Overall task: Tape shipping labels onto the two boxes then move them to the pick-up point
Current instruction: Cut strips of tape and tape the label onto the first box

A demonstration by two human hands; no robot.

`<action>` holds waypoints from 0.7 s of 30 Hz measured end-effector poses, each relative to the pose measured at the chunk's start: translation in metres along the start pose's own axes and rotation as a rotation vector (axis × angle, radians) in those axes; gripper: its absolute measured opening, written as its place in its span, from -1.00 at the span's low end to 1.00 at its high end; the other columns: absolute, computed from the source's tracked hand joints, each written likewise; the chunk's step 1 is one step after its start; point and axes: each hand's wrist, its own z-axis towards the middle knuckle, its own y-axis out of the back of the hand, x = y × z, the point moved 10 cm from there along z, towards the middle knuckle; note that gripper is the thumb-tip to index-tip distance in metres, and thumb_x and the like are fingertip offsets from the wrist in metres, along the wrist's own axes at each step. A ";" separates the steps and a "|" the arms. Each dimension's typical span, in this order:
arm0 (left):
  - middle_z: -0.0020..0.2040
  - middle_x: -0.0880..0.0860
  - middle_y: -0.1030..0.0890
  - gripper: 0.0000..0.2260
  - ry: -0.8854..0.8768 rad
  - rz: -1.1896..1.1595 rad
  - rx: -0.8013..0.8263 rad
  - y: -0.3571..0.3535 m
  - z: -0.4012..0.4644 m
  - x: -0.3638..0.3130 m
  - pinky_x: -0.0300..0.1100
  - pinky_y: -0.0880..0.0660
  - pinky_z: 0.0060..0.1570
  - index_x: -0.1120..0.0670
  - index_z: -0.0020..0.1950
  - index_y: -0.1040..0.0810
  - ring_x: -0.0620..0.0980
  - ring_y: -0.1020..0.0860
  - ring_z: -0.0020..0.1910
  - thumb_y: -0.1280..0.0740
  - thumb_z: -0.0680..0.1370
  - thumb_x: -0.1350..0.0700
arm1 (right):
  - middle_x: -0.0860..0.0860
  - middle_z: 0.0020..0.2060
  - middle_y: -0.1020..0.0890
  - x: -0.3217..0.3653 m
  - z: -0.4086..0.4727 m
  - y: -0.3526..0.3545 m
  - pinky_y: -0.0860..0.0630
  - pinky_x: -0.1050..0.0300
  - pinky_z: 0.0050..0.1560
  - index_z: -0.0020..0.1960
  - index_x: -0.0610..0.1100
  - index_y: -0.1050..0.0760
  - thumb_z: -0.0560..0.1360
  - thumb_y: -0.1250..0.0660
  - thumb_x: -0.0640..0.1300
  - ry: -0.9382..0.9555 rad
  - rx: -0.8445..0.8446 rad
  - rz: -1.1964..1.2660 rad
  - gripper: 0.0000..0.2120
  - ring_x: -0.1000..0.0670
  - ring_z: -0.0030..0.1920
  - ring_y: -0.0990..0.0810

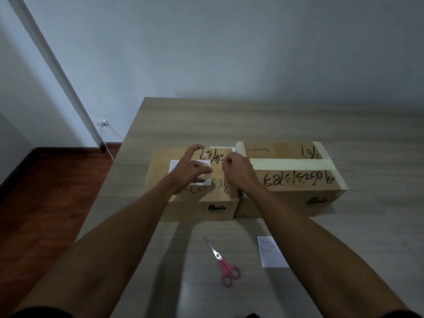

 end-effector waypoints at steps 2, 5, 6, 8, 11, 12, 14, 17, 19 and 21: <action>0.04 0.23 -0.62 -0.40 -0.008 0.011 0.006 0.001 -0.002 -0.001 0.12 -0.63 0.09 -0.21 0.40 -0.36 0.05 -0.60 -0.02 -0.48 0.53 0.27 | -0.03 -0.20 -0.65 -0.005 -0.013 -0.005 -0.65 -0.08 -0.16 -0.07 -0.11 -0.56 0.63 -0.24 -0.12 0.012 0.007 0.016 -0.83 -0.04 -0.24 -0.63; 0.01 0.18 -0.58 -0.40 -0.004 0.038 0.014 0.002 -0.005 0.000 0.12 -0.63 0.07 -0.20 0.44 -0.33 0.07 -0.58 -0.06 -0.47 0.56 0.26 | 0.02 -0.22 -0.65 -0.011 -0.031 -0.010 -0.61 0.01 -0.21 -0.04 -0.10 -0.56 0.64 -0.25 -0.12 0.044 0.048 0.056 -0.86 0.03 -0.25 -0.62; -0.01 0.20 -0.59 -0.41 -0.006 0.056 0.019 0.002 -0.006 0.000 0.11 -0.63 0.06 -0.21 0.44 -0.32 0.08 -0.57 -0.07 -0.45 0.57 0.25 | 0.03 -0.21 -0.65 -0.013 -0.037 -0.012 -0.60 0.02 -0.21 -0.03 -0.09 -0.56 0.64 -0.26 -0.12 0.052 0.066 0.077 -0.87 0.04 -0.24 -0.62; 0.00 0.30 -0.60 -0.43 -0.011 0.080 0.050 0.000 -0.009 0.000 0.10 -0.64 0.04 -0.24 0.42 -0.31 0.12 -0.57 -0.06 -0.44 0.59 0.25 | 0.04 -0.18 -0.66 -0.016 -0.051 -0.016 -0.59 0.04 -0.19 -0.01 -0.08 -0.57 0.64 -0.27 -0.11 0.061 0.081 0.101 -0.88 0.05 -0.20 -0.62; 0.02 0.28 -0.61 -0.44 -0.013 0.092 0.075 -0.003 -0.014 0.001 0.01 -0.65 -0.04 -0.22 0.43 -0.30 0.14 -0.57 -0.04 -0.40 0.61 0.27 | 0.02 -0.23 -0.63 -0.025 -0.073 -0.026 -0.52 0.08 -0.20 -0.07 -0.13 -0.58 0.61 -0.30 -0.13 0.052 0.087 0.105 -0.87 0.05 -0.23 -0.58; 0.01 0.24 -0.61 -0.44 -0.009 0.092 0.080 -0.003 -0.015 0.001 -0.02 -0.65 -0.07 -0.21 0.43 -0.29 0.15 -0.57 -0.03 -0.39 0.61 0.28 | -0.01 -0.26 -0.62 -0.029 -0.081 -0.031 -0.51 0.07 -0.21 -0.10 -0.15 -0.57 0.61 -0.30 -0.15 0.043 0.101 0.111 -0.85 0.01 -0.24 -0.58; 0.00 0.20 -0.65 -0.46 0.003 0.086 0.093 -0.003 -0.017 0.002 -0.01 -0.65 -0.06 -0.20 0.44 -0.29 0.17 -0.59 -0.01 -0.37 0.62 0.28 | -0.07 -0.28 -0.61 -0.043 -0.097 -0.053 -0.51 0.03 -0.20 -0.14 -0.21 -0.56 0.60 -0.30 -0.20 0.013 0.196 0.097 -0.83 -0.07 -0.25 -0.57; 0.09 0.21 -0.68 -0.49 0.025 0.031 0.088 -0.005 -0.021 0.001 0.06 -0.67 0.02 -0.21 0.43 -0.30 0.21 -0.65 0.07 -0.34 0.64 0.27 | -0.11 -0.27 -0.65 -0.074 -0.131 -0.097 -0.60 -0.06 -0.17 -0.21 -0.22 -0.57 0.53 -0.31 -0.23 -0.047 0.449 -0.038 -0.84 -0.08 -0.26 -0.61; 0.06 0.16 -0.69 -0.49 0.047 -0.047 0.059 -0.007 -0.024 0.001 0.01 -0.68 -0.06 -0.17 0.46 -0.29 0.10 -0.70 -0.02 -0.33 0.65 0.28 | -0.05 -0.20 -0.66 -0.094 -0.155 -0.119 -0.63 -0.09 -0.07 -0.27 -0.08 -0.57 0.43 -0.37 -0.18 -0.107 0.577 -0.151 -0.90 -0.08 -0.17 -0.63; 0.07 0.12 -0.68 -0.48 0.071 -0.098 0.038 -0.010 -0.027 0.004 -0.03 -0.66 -0.10 -0.18 0.47 -0.28 0.02 -0.72 -0.09 -0.35 0.64 0.27 | -0.06 -0.18 -0.64 -0.109 -0.176 -0.129 -0.63 -0.06 -0.15 -0.30 -0.07 -0.54 0.31 -0.44 -0.12 -0.211 0.646 -0.231 -0.91 -0.12 -0.15 -0.65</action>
